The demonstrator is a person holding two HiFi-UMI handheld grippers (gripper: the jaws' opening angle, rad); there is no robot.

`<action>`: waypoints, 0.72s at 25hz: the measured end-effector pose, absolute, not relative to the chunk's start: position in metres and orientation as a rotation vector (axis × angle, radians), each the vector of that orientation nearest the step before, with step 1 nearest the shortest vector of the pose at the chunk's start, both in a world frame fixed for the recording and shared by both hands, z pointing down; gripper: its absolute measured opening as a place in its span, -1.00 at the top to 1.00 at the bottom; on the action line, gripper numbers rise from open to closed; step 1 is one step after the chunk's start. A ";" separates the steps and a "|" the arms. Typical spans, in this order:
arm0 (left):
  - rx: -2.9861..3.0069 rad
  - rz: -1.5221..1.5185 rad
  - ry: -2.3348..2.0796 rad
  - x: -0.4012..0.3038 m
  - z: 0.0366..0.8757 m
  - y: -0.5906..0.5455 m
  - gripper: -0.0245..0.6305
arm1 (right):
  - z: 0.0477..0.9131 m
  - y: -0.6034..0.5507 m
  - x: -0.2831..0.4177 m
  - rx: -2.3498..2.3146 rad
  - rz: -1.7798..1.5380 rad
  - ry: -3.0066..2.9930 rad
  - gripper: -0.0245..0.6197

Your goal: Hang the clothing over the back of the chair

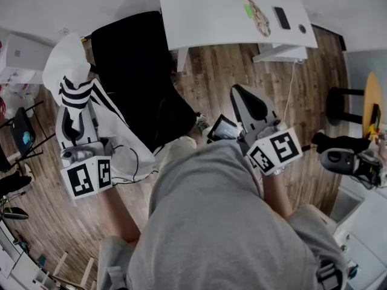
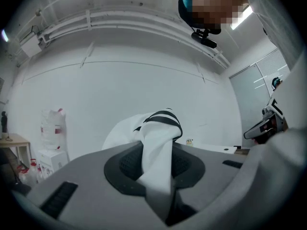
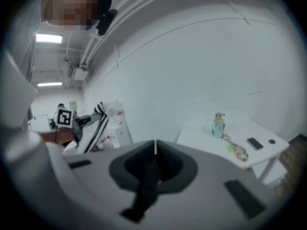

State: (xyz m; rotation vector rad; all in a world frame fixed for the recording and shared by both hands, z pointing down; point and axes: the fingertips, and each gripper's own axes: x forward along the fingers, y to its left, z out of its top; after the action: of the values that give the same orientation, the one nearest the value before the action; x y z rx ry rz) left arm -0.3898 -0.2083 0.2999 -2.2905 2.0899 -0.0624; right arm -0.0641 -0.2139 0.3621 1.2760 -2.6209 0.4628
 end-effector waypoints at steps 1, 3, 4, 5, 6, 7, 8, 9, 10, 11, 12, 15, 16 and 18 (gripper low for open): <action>-2.305 -0.064 2.094 -0.390 0.304 -0.210 0.57 | 0.363 -0.213 -0.064 1.277 0.464 -2.618 0.81; -2.318 -0.076 2.102 -0.390 0.312 -0.213 0.57 | 0.366 -0.213 -0.064 1.277 0.467 -2.614 0.81; -2.320 -0.084 2.107 -0.390 0.315 -0.214 0.57 | 0.367 -0.213 -0.065 1.277 0.469 -2.613 0.81; -2.322 -0.093 2.111 -0.390 0.318 -0.215 0.57 | 0.367 -0.212 -0.065 1.277 0.471 -2.612 0.81; -2.323 -0.102 2.116 -0.391 0.322 -0.216 0.57 | 0.368 -0.212 -0.065 1.277 0.474 -2.610 0.81; -2.324 -0.112 2.122 -0.391 0.325 -0.217 0.57 | 0.369 -0.211 -0.066 1.278 0.477 -2.608 0.81; -2.324 -0.124 2.130 -0.392 0.329 -0.218 0.57 | 0.370 -0.210 -0.066 1.277 0.479 -2.606 0.81; -2.326 -0.136 2.139 -0.392 0.332 -0.219 0.57 | 0.371 -0.210 -0.066 1.277 0.481 -2.604 0.81; -2.328 -0.149 2.148 -0.393 0.336 -0.221 0.57 | 0.371 -0.210 -0.066 1.276 0.483 -2.602 0.81; -2.331 -0.162 2.155 -0.393 0.340 -0.222 0.57 | 0.371 -0.210 -0.066 1.277 0.484 -2.601 0.81; -2.335 -0.175 2.161 -0.394 0.344 -0.224 0.57 | 0.372 -0.211 -0.066 1.277 0.486 -2.600 0.81; -2.358 -0.237 2.194 -0.396 0.361 -0.229 0.56 | 0.372 -0.212 -0.066 1.279 0.484 -2.595 0.81; -2.366 -0.267 2.208 -0.396 0.367 -0.230 0.56 | 0.372 -0.211 -0.066 1.281 0.483 -2.594 0.81; -2.379 -0.324 2.232 -0.397 0.378 -0.232 0.56 | 0.373 -0.211 -0.066 1.284 0.482 -2.592 0.81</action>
State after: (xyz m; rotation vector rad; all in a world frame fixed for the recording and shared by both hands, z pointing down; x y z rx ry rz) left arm -0.3966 -0.2321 0.3780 -2.3786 2.2320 -0.3238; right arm -0.0662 -0.2110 0.3729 1.2841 -2.5922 0.4818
